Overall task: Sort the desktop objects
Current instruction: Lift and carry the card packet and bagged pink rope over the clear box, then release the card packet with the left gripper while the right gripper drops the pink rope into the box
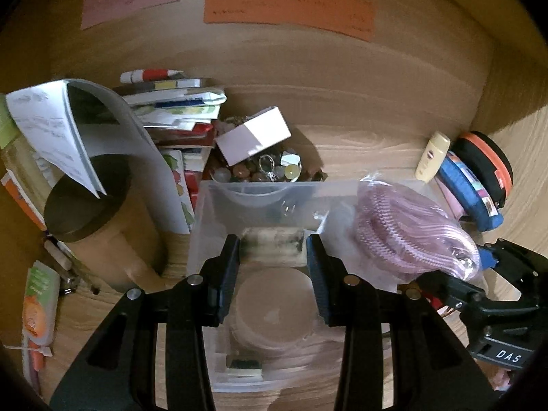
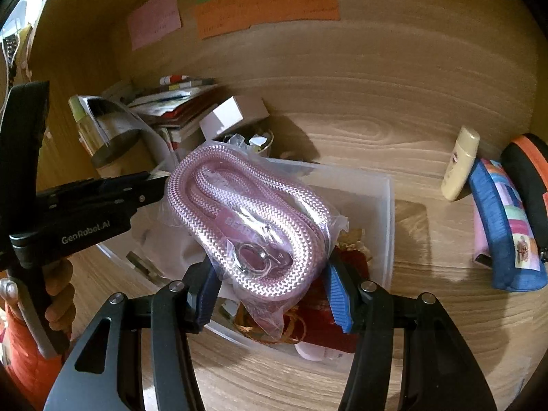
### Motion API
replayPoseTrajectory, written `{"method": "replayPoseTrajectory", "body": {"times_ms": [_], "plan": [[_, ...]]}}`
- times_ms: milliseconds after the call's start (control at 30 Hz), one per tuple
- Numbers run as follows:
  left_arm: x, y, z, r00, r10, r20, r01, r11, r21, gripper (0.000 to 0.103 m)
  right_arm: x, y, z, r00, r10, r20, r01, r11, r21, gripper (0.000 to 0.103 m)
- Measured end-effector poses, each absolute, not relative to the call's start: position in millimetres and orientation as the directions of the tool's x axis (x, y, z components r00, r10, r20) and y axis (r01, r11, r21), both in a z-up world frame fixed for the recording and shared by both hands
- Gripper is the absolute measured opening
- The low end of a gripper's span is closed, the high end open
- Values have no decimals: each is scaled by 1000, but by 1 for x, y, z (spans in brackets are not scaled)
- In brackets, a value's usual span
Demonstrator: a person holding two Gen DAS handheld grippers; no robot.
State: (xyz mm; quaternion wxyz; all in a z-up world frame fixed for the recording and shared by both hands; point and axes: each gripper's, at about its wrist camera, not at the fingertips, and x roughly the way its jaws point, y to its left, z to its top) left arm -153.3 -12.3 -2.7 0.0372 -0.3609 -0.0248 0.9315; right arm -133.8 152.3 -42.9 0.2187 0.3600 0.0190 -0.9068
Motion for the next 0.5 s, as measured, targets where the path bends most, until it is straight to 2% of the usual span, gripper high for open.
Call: {"method": "replayPoseTrajectory", "body": {"times_ms": [200, 333, 367, 500], "plan": [[-152, -13, -1, -728, 97, -679, -60, -995, -77, 39, -133, 148, -46, -634, -366, -681, 416, -904, 98, 56], [-150, -13, 2, -726, 102, -680, -64, -995, -81, 39, -132, 145, -46, -617, -370, -695, 424, -900, 102, 73], [-149, -13, 3, -727, 102, -679, -65, -995, -81, 40, -130, 146, -44, -620, -374, -690, 425, -899, 105, 75], [-144, -12, 7, -738, 93, -668, -59, -996, -72, 50, -122, 147, -35, -641, -374, -670, 429, -899, 91, 81]]}}
